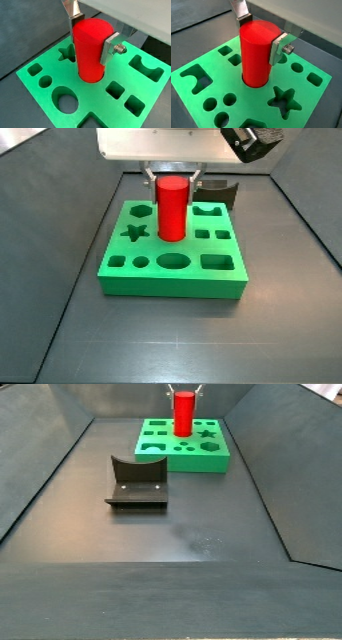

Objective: Pick up the round object. Move up. Place the round object on the fixture. Regrasp the round object. Move to above the board. Insert the round object.
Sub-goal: Insert the round object.

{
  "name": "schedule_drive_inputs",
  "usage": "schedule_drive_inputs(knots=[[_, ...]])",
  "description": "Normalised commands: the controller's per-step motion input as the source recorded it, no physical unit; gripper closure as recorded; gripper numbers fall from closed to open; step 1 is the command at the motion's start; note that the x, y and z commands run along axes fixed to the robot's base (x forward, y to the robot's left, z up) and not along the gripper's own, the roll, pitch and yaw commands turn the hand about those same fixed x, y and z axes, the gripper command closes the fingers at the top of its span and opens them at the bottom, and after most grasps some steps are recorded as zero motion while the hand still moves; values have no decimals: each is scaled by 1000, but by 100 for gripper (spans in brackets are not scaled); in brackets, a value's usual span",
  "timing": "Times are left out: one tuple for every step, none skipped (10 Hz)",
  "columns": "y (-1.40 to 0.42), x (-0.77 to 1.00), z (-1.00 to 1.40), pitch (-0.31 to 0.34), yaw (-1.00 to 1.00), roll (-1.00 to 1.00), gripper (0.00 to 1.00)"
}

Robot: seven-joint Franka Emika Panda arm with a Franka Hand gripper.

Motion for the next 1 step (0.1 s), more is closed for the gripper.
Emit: schedule_drive_inputs(knots=[[0, 0, -43, -51, 0, 0, 100]])
